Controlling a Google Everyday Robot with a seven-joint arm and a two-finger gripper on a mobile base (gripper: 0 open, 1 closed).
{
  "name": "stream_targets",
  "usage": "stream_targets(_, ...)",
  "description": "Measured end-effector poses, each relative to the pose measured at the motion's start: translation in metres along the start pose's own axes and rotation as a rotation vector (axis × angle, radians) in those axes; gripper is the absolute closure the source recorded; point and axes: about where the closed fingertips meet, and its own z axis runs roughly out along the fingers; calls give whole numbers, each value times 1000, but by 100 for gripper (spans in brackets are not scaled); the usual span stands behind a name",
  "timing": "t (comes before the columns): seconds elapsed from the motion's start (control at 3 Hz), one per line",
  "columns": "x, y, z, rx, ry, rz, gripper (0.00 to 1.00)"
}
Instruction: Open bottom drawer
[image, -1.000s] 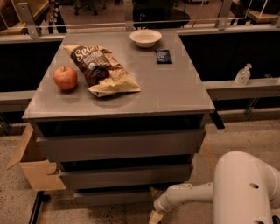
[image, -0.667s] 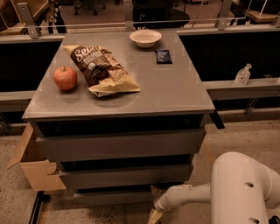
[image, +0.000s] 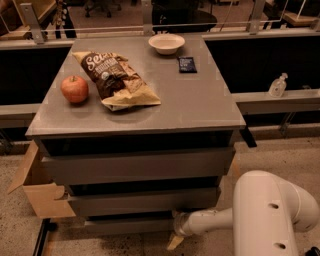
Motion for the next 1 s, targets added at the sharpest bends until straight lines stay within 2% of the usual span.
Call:
stream_targets(0.33,1,-9,13,11,7,-3,6)
stream_targets(0.67,2,-9,24,3,10,11,23)
stream_targets(1.0,6,-1,35,-22,7,27,47)
